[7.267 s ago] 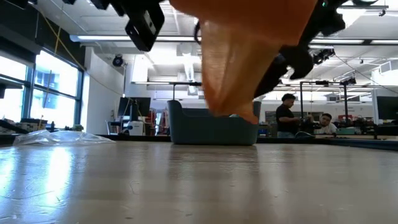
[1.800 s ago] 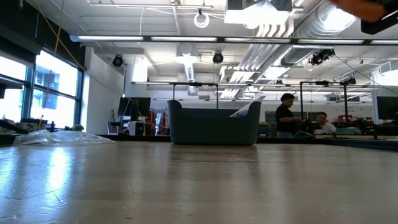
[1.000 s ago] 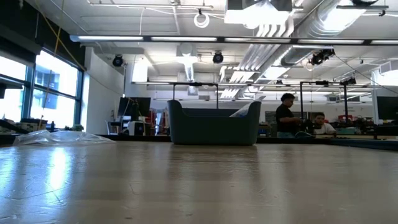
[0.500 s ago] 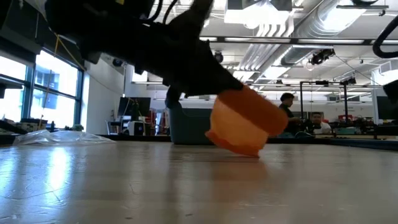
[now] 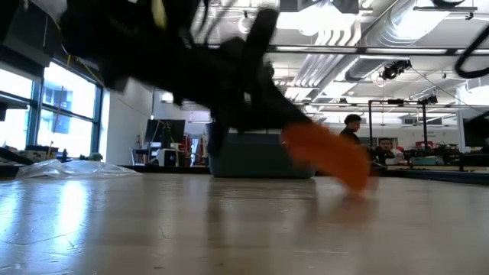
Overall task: Roll bandage
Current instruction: Roll the orange bandage
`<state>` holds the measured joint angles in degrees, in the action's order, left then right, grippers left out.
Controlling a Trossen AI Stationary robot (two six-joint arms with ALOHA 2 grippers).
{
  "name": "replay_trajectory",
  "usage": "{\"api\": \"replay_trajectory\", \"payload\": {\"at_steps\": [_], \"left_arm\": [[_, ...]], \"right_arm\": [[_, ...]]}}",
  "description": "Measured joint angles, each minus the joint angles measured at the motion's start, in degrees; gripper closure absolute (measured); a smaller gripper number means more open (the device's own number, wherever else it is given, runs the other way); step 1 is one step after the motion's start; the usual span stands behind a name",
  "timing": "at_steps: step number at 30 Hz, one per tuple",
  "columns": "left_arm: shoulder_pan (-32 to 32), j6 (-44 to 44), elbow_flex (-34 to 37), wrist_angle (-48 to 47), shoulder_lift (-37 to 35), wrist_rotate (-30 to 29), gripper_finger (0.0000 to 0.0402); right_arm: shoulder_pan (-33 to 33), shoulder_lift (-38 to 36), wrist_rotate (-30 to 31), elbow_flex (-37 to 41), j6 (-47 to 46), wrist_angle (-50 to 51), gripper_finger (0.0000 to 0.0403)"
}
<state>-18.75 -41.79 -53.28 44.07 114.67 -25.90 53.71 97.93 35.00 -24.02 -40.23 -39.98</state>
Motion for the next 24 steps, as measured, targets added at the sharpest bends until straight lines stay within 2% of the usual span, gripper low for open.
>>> {"api": "replay_trajectory", "payload": {"at_steps": [4,10,14,18,21,24], "left_arm": [[3.91,-2.72,-0.28,3.08,6.02,3.92,0.039],[7.38,-5.62,-0.44,14.57,13.06,9.96,0.0389],[7.87,-5.95,-0.4,14.48,13.21,10.61,0.0389],[7.56,-5.47,-0.31,14.87,13.31,10.67,0.0389],[7.46,-5.5,-0.31,14.88,13.34,10.62,0.0389],[7.48,-5.62,-0.24,14.87,13.34,10.63,0.0389]], "right_arm": [[-4.75,0.0,-2.28,-0.99,5.13,2.77,0.0226],[-12.0,0.02,-0.58,-4.55,17.41,10.14,0.0226],[-17.77,0.02,-1.22,-8.28,23.23,15.84,0.0226],[-22.68,0.02,-2.66,-13.19,26.36,30.03,0.0226],[-25.25,0.11,-5.69,-15.0,27.21,37.14,0.0227],[-27.85,0.02,-10.33,-14.36,27.76,38.56,0.0236]]}}
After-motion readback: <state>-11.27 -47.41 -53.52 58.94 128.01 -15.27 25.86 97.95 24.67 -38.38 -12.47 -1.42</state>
